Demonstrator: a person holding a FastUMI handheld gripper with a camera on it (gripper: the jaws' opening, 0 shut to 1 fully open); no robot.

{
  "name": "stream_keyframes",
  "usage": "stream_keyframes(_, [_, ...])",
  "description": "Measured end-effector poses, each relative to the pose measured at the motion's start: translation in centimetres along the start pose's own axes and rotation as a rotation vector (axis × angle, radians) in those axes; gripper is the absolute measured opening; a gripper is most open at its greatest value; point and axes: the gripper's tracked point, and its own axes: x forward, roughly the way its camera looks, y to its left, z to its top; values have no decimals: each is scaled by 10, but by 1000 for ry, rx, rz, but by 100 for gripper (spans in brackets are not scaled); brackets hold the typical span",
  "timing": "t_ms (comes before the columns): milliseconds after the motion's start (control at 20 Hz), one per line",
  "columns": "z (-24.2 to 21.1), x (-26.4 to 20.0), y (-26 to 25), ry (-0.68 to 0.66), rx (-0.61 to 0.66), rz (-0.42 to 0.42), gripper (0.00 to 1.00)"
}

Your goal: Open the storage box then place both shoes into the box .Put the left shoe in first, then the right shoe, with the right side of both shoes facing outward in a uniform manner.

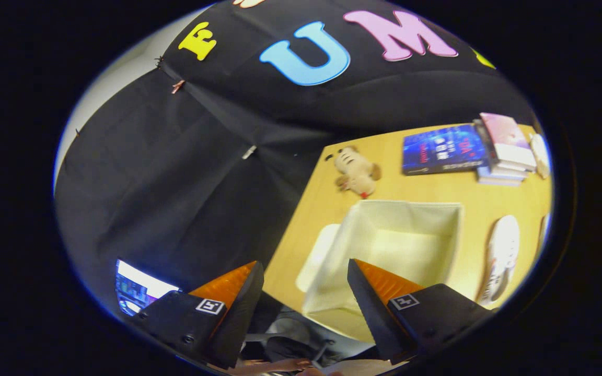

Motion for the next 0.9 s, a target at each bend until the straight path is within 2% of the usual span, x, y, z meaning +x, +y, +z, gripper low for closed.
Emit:
stream_keyframes(250, [-24, -62, -153, -10, -97, -334, 98])
stream_keyframes(400, [-44, -87, -221, 40, -102, -453, 99])
stream_keyframes(500, [-59, -88, -264, 72, -96, -516, 99])
stream_keyframes(700, [-87, -78, -337, 155, -68, -583, 99])
stream_keyframes(900, [-112, -63, -380, 260, -88, -551, 99])
